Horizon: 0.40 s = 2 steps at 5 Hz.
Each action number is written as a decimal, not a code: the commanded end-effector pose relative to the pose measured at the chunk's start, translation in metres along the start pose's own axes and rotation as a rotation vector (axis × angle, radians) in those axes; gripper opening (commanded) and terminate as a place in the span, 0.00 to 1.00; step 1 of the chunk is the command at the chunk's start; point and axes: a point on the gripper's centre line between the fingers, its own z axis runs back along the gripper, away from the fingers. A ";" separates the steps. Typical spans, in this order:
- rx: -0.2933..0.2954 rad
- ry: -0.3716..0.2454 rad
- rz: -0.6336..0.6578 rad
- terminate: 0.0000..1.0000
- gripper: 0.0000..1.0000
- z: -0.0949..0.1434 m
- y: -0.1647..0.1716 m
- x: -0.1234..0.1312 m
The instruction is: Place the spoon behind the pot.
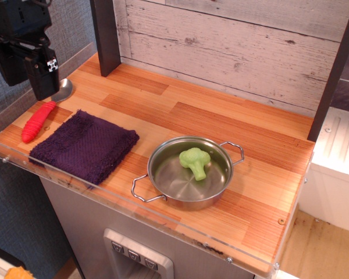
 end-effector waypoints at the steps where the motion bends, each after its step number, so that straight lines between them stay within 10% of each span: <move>1: 0.000 0.000 0.000 0.00 1.00 0.000 0.000 0.000; 2: 0.005 0.012 0.093 0.00 1.00 -0.005 0.026 0.002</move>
